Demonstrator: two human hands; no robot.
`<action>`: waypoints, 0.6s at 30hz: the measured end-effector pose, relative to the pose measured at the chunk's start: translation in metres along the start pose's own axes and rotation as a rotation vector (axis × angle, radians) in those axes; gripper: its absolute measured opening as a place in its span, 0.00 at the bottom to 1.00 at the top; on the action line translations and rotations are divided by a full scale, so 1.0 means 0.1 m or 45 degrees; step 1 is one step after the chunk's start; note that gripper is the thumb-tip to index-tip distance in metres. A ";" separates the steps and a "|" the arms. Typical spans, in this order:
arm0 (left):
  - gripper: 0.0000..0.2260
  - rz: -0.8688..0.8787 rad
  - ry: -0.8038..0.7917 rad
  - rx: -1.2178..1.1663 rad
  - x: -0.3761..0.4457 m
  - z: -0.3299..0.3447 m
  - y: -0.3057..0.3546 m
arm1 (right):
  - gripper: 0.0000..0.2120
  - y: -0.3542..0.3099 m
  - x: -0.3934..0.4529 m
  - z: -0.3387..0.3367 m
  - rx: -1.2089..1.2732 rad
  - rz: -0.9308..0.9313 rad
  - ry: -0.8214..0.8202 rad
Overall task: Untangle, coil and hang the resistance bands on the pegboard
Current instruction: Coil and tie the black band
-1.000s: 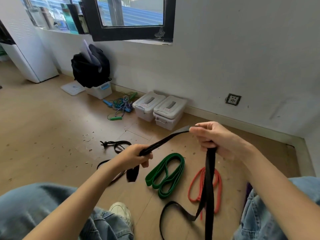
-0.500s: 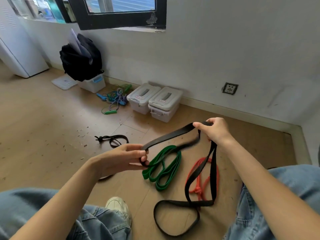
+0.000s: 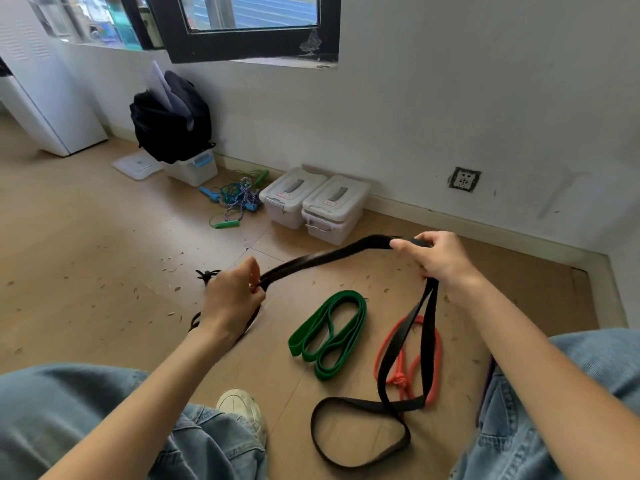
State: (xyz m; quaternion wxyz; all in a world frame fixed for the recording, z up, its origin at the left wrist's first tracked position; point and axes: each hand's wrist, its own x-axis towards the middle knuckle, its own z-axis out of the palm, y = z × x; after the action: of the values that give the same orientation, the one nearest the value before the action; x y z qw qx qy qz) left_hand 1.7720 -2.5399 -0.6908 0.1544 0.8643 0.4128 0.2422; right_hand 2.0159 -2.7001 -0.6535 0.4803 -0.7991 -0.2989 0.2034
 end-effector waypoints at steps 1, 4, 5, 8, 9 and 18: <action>0.08 -0.035 0.069 -0.071 0.02 -0.02 0.00 | 0.16 -0.01 -0.01 -0.01 -0.007 0.007 -0.025; 0.10 -0.294 -0.010 -0.425 0.14 -0.12 -0.05 | 0.15 -0.02 -0.03 0.00 0.000 0.054 -0.143; 0.10 -0.370 -0.127 -0.552 0.17 -0.11 -0.07 | 0.14 -0.02 -0.04 0.01 0.013 0.068 -0.168; 0.06 -0.338 -0.274 -0.324 0.16 0.01 -0.11 | 0.14 -0.03 -0.04 0.01 0.023 0.058 -0.164; 0.05 -0.283 -0.223 -0.166 0.14 0.04 -0.11 | 0.14 -0.03 -0.04 0.01 0.016 0.050 -0.161; 0.37 -0.070 -0.834 -0.144 0.08 0.01 -0.04 | 0.13 -0.15 -0.15 0.09 -0.112 -0.146 -0.626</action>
State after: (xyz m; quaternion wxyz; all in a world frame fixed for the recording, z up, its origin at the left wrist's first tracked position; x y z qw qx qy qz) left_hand 1.7746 -2.5312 -0.6906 0.3331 0.8748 0.3505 -0.0303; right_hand 1.9951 -2.6985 -0.6434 0.3688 -0.7276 -0.4600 0.3508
